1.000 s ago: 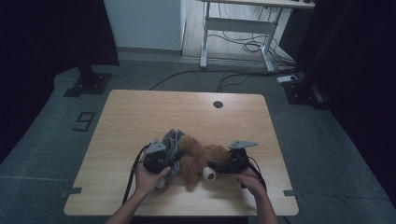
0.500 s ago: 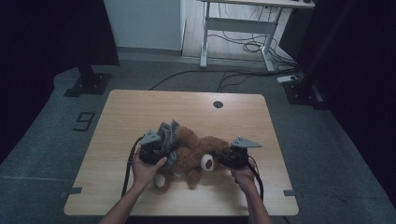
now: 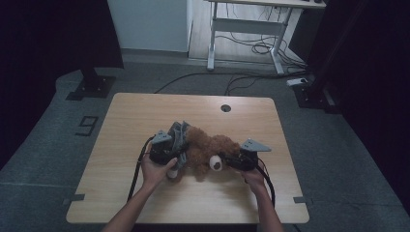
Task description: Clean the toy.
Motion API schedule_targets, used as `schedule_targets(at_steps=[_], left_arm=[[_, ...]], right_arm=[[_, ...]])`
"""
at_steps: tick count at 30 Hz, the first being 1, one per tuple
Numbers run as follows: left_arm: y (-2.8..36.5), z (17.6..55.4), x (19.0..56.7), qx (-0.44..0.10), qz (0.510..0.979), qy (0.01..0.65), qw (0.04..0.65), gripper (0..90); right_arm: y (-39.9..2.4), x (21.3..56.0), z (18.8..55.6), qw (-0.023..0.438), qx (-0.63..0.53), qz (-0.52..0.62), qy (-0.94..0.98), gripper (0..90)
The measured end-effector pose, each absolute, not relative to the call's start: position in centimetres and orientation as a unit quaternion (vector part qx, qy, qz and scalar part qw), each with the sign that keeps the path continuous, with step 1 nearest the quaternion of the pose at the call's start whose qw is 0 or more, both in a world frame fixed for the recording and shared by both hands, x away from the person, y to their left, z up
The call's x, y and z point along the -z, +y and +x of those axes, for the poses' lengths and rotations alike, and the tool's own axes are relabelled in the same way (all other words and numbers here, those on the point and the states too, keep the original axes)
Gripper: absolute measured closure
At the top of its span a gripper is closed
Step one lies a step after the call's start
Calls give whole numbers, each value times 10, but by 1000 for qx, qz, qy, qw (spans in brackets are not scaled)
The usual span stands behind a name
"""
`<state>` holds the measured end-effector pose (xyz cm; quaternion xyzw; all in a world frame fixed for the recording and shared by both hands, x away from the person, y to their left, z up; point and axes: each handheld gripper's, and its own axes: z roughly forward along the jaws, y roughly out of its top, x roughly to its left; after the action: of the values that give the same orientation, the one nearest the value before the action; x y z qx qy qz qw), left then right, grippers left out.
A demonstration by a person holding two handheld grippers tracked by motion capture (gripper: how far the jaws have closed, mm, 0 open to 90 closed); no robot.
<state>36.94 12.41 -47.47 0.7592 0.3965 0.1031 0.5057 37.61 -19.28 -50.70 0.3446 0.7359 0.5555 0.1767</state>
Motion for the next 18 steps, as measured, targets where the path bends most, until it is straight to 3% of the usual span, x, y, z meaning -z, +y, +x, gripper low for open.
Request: schedule_targets(at_steps=[6,12,14,18], left_arm=[[121,355,479,-108,764,389,503,810],[129,346,492,-87,759,400,506,810],[131,345,496,-85,757,404,507,808],[135,346,490,-82,755,405,509,805]], right_arm=[[-200,515,355,178,-542,365,735,193],[-207,510,349,165,-543,409,715,131],[-207,511,351,150,-548,420,708,140],[-202,515,348,169,-545,401,717,334]])
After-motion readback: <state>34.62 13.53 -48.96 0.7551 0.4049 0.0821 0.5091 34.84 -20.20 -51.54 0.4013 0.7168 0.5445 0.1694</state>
